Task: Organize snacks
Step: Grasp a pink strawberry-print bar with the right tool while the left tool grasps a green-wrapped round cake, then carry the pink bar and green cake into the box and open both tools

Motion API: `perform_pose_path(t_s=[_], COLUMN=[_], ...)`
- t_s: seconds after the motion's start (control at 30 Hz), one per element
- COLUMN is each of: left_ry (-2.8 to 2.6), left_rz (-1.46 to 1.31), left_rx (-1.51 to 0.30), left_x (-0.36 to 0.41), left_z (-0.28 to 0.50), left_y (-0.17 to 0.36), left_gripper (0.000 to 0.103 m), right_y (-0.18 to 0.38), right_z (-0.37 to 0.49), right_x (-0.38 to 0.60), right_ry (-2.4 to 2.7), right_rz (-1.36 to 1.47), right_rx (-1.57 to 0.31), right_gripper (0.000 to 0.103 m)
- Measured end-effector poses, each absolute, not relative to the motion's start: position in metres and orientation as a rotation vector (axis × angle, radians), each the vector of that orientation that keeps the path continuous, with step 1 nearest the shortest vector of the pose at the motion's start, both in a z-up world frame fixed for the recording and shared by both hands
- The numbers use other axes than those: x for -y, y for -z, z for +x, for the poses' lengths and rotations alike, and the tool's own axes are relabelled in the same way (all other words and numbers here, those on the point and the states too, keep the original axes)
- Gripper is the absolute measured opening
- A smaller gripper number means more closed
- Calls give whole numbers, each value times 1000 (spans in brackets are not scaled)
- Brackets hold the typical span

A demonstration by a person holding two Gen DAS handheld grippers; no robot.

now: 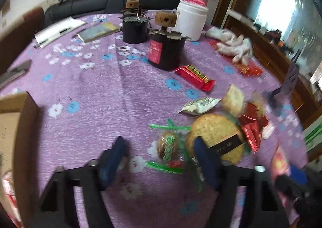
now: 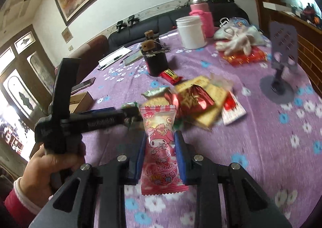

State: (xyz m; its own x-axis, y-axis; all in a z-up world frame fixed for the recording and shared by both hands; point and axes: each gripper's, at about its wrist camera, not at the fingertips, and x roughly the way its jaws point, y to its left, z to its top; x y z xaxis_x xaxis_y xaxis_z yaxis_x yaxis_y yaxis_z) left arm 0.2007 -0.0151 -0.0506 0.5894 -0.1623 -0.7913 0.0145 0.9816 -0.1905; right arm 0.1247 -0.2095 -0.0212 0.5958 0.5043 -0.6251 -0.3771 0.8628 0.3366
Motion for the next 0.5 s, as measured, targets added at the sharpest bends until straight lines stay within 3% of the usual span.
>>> perform_pose_path(t_s=[0.03, 0.07, 0.5], left_ry=[119, 132, 112], left_rz=[-179, -174, -181], left_rx=[-937, -934, -868], left_x=[16, 18, -10], left_z=[201, 200, 147], left_y=[50, 48, 29], left_gripper=[51, 30, 27], right_y=[24, 26, 23], right_z=[122, 120, 97], right_x=[213, 214, 218], right_ry=[-512, -508, -525], right_rz=[189, 195, 239], right_rx=[-787, -791, -775], right_gripper=[27, 27, 27])
